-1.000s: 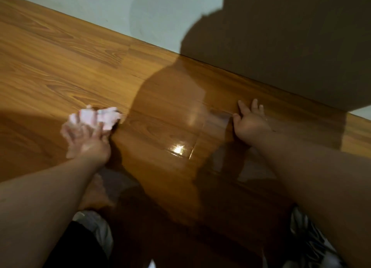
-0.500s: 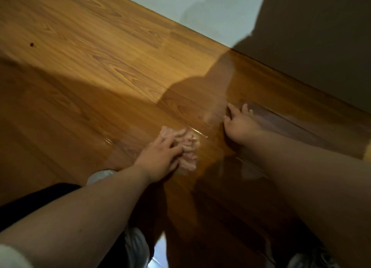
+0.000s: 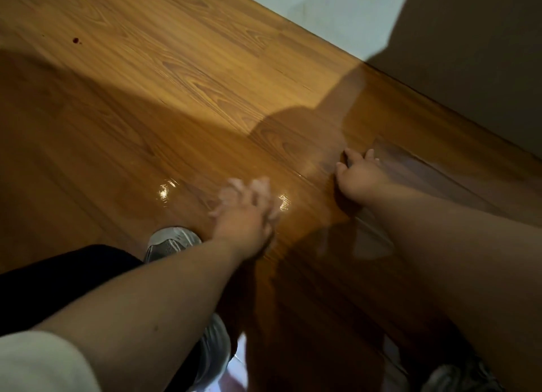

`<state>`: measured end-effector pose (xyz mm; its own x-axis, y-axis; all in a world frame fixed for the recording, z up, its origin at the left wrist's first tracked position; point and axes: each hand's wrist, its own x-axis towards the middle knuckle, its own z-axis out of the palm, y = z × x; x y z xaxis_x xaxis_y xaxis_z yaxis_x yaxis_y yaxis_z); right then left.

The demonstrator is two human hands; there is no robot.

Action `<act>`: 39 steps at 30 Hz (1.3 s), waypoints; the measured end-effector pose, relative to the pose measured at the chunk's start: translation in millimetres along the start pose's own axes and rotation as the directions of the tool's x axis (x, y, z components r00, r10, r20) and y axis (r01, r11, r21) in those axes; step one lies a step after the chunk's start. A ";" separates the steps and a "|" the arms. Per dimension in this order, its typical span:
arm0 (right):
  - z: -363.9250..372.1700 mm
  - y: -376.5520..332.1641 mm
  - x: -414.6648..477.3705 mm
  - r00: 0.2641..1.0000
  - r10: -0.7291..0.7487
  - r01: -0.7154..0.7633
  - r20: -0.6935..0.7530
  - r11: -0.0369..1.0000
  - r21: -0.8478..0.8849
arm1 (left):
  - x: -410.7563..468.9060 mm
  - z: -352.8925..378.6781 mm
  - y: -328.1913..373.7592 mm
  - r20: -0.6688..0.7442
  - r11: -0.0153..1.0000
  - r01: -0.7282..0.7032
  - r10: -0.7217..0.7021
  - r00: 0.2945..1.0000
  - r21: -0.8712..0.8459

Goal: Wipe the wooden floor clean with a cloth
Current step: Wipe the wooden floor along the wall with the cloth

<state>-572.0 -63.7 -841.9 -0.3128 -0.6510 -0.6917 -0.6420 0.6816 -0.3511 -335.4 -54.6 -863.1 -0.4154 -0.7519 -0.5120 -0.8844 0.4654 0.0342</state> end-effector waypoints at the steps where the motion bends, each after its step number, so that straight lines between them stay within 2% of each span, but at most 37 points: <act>1: 0.0 -1.8 -1.6 1.000 -0.016 0.016 0.010 1.000 0.000 | -3.7 5.0 19.7 0.059 0.977 -0.212 0.212 0.976 0.006; 2: 1.1 -3.3 -2.8 0.999 -0.035 0.035 0.017 0.999 -0.001 | -6.7 9.6 30.2 0.131 0.930 -0.369 0.365 0.922 0.001; 3: 2.7 -3.8 -4.2 0.998 -0.052 0.052 0.022 0.999 -0.008 | -7.3 13.1 30.5 0.177 0.895 -0.446 0.439 0.881 0.000; 4: 4.5 -2.5 -5.5 0.998 -0.065 0.066 0.024 0.998 -0.016 | -7.9 12.5 23.2 0.172 0.891 -0.454 0.446 0.878 0.006; 6: 7.9 3.9 -6.2 0.997 -0.082 0.082 0.013 0.996 -0.027 | -4.4 5.1 -9.5 0.078 0.956 -0.293 0.292 0.953 0.003; 8: 9.8 15.4 -6.9 0.997 -0.080 0.080 0.003 0.996 -0.046 | 2.4 -9.4 -56.9 0.051 0.999 -0.028 0.027 0.998 0.021; 9: 10.7 21.0 -7.7 0.997 -0.080 0.080 0.004 0.995 -0.060 | 5.9 -19.9 -79.3 0.087 0.992 0.108 -0.113 0.990 0.062; 11: 11.3 30.2 -9.9 0.996 -0.086 0.086 0.003 0.993 -0.080 | 14.5 -40.7 -111.9 0.222 0.936 0.313 -0.343 0.913 0.160; 13: 11.5 33.9 -12.6 0.996 -0.090 0.090 0.002 0.993 -0.081 | 23.9 -50.8 -124.5 0.370 0.909 0.334 -0.408 0.835 0.248; 14: 10.6 36.1 -14.2 0.997 -0.083 0.083 -0.002 0.995 -0.064 | 30.1 -52.6 -124.0 0.408 0.921 0.311 -0.384 0.828 0.236; 18: 8.4 41.2 -21.0 0.999 -0.038 0.039 -0.034 0.999 0.009 | 40.2 -35.3 -88.5 0.358 0.940 0.336 -0.334 0.872 0.060; 20: 9.0 42.6 -27.9 0.999 -0.030 0.030 -0.022 1.000 -0.001 | 33.7 -23.0 -58.9 0.282 0.966 0.247 -0.259 0.924 0.079; 22: 11.3 42.5 -35.8 0.999 -0.032 0.032 0.008 0.999 -0.023 | 21.0 -13.8 -30.5 0.193 0.992 -0.012 -0.013 0.981 0.129; 24: 12.8 43.3 -42.8 0.998 -0.022 0.024 0.055 0.999 -0.029 | 4.4 -7.5 -12.6 0.230 0.951 -0.269 0.230 0.946 0.152; 25: 12.9 45.2 -44.8 0.997 -0.018 0.020 0.074 0.999 -0.034 | -4.0 -4.7 -6.9 0.283 0.921 -0.349 0.293 0.913 0.173; 27: 14.1 45.6 -45.4 0.994 -0.018 0.022 0.106 0.999 -0.039 | -21.6 -1.5 -7.8 0.397 0.906 -0.385 0.291 0.870 0.179; 29: 16.1 40.9 -44.1 0.994 -0.032 0.040 0.106 0.997 -0.073 | -37.3 3.8 -23.6 0.446 0.920 -0.334 0.215 0.869 0.207; 31: 21.4 32.3 -44.9 0.991 -0.056 0.069 0.118 0.992 -0.109 | -48.2 7.3 -46.3 0.470 0.947 -0.218 0.085 0.879 0.237; 35: 49.2 19.1 -52.7 0.986 -0.097 0.115 0.135 0.985 -0.129 | -45.7 6.6 -81.6 0.286 0.944 0.124 -0.215 0.934 0.307; 36: 57.1 17.9 -56.3 0.985 -0.110 0.129 0.135 0.982 -0.136 | -44.2 6.6 -89.9 0.264 0.942 0.219 -0.285 0.921 0.253; 39: 82.4 24.8 -73.4 0.983 -0.128 0.151 0.130 0.971 -0.186 | -53.5 14.1 -120.4 0.233 0.899 0.435 -0.413 0.881 -0.051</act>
<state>-507.3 28.6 -851.8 -0.1338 -0.6838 -0.7173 -0.8008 0.5010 -0.3282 -203.7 -63.8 -852.0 0.0488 -0.7455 -0.6647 -0.9866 0.0677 -0.1484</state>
